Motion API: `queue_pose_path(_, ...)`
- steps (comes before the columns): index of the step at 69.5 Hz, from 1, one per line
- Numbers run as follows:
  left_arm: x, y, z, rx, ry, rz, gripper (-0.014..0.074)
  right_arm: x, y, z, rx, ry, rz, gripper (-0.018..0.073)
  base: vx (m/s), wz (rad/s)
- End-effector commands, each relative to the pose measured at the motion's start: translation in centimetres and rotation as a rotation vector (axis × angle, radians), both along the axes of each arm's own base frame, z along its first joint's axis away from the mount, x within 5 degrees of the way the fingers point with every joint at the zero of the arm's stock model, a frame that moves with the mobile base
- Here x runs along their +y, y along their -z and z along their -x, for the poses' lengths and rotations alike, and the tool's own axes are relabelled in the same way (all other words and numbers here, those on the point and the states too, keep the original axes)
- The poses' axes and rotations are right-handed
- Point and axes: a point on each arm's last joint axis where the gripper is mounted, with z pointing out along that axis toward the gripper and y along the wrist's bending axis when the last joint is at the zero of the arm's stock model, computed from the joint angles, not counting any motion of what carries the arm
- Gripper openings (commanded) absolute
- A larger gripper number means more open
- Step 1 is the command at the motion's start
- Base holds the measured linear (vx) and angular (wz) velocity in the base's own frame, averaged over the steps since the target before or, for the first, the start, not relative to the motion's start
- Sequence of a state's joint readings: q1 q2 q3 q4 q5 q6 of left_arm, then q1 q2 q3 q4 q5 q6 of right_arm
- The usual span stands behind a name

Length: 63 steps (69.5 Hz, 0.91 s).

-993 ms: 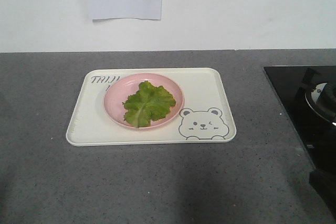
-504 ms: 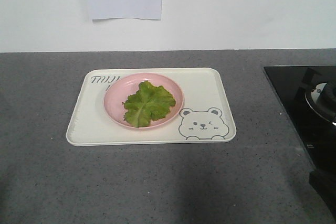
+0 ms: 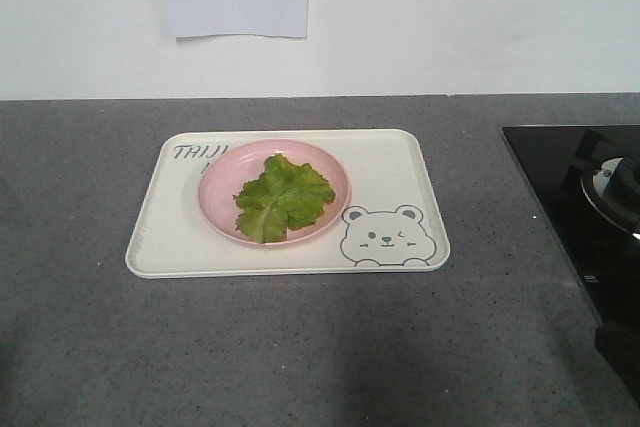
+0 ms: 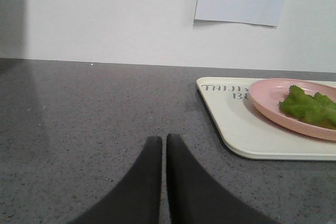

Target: Transfer vegetables to tray and serve

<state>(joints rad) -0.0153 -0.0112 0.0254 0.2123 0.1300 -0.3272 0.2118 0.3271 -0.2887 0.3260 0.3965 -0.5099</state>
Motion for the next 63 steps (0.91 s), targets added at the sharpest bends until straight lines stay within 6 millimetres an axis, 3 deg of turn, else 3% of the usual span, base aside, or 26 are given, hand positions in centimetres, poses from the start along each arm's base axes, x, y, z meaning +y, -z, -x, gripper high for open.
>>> queue_pose_path(1,-0.1,0.1,0.0,-0.055,0.015,0.011,-0.0006,-0.6,-1.5,0.0,-0.136,0.063,-0.020,-0.0006,0.00,0.00)
queue_pose_path(9,-0.1,0.1,0.0,-0.055,0.015,0.011,-0.0006,-1.1,-0.1,0.6,-0.205,0.130,-0.132,-0.0006,0.00,0.00)
queue_pose_path(29,-0.1,0.1,0.0,-0.055,0.015,0.011,-0.0006,-1.5,5.7,1.6,-0.299,0.161,-0.309,-0.0003,0.00,0.00)
queue_pose_path(63,-0.1,0.1,0.0,-0.055,0.015,0.011,-0.0006,-2.1,5.4,2.0,-0.352,0.246,-0.306,-0.0003,0.00,0.00)
